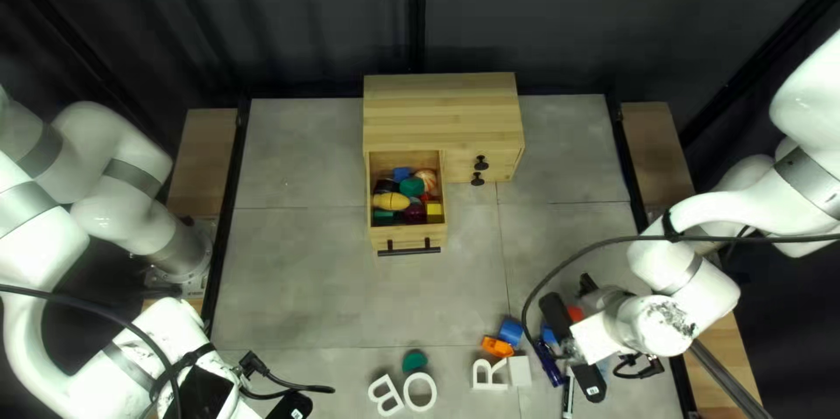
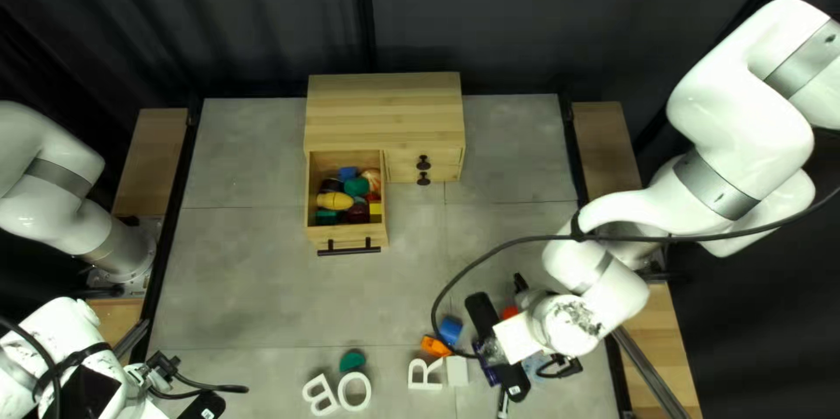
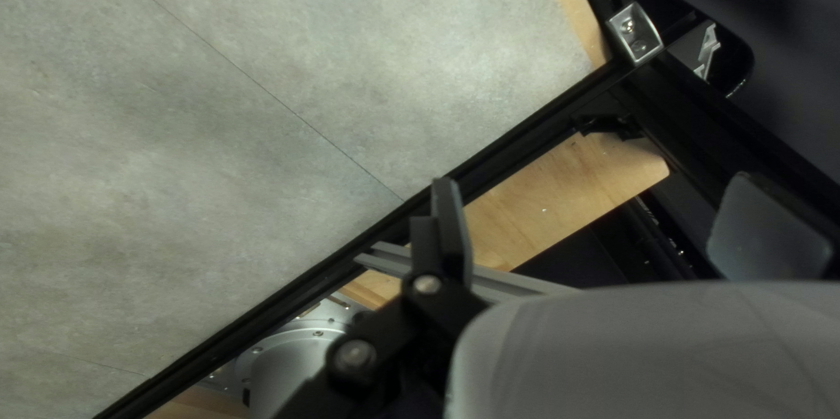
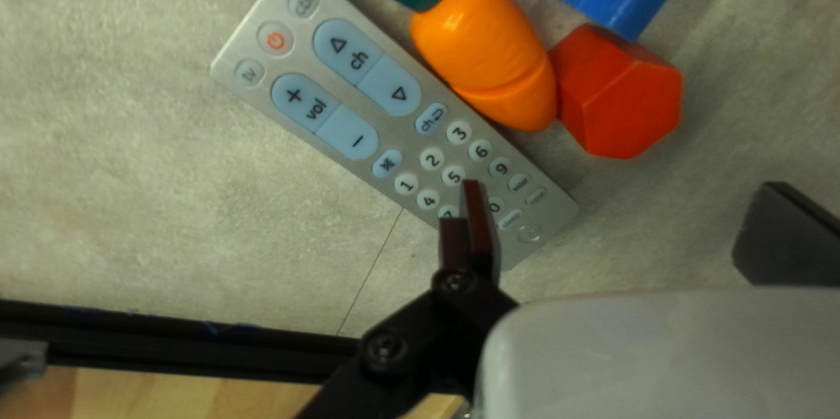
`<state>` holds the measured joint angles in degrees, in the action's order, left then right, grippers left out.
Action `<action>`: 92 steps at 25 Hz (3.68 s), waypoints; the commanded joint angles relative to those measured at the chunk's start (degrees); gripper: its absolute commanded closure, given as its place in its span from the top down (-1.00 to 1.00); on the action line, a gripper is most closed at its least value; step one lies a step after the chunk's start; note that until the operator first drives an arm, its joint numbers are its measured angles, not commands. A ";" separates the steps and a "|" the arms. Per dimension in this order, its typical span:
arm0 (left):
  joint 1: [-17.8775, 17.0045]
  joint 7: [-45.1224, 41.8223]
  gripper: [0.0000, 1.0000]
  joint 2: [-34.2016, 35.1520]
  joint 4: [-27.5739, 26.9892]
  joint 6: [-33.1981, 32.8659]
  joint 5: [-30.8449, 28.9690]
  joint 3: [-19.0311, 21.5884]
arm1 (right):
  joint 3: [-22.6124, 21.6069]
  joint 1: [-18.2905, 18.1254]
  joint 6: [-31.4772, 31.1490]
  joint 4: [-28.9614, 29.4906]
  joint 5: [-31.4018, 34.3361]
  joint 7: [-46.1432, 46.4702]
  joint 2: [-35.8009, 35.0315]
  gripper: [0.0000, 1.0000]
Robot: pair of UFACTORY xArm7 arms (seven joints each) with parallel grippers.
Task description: Open drawers and place objects into drawer and close
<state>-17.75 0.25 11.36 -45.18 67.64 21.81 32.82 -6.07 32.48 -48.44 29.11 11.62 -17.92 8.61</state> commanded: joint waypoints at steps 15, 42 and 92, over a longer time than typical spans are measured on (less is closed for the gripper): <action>0.00 0.00 1.00 0.00 0.00 0.00 0.00 0.00 | 2.55 -1.56 1.92 3.00 2.25 17.54 -5.97 1.00; 0.00 0.00 1.00 0.00 0.00 0.00 0.00 0.00 | 3.62 -2.53 2.89 1.77 1.98 20.27 -5.72 -0.98; 0.00 0.00 1.00 0.00 0.00 0.00 0.00 0.00 | 9.86 -15.59 -16.05 31.55 18.45 -13.20 -8.07 1.00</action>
<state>-17.75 0.25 11.35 -45.18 67.64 21.81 32.82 6.16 14.69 -58.70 63.36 31.92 -23.46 -2.61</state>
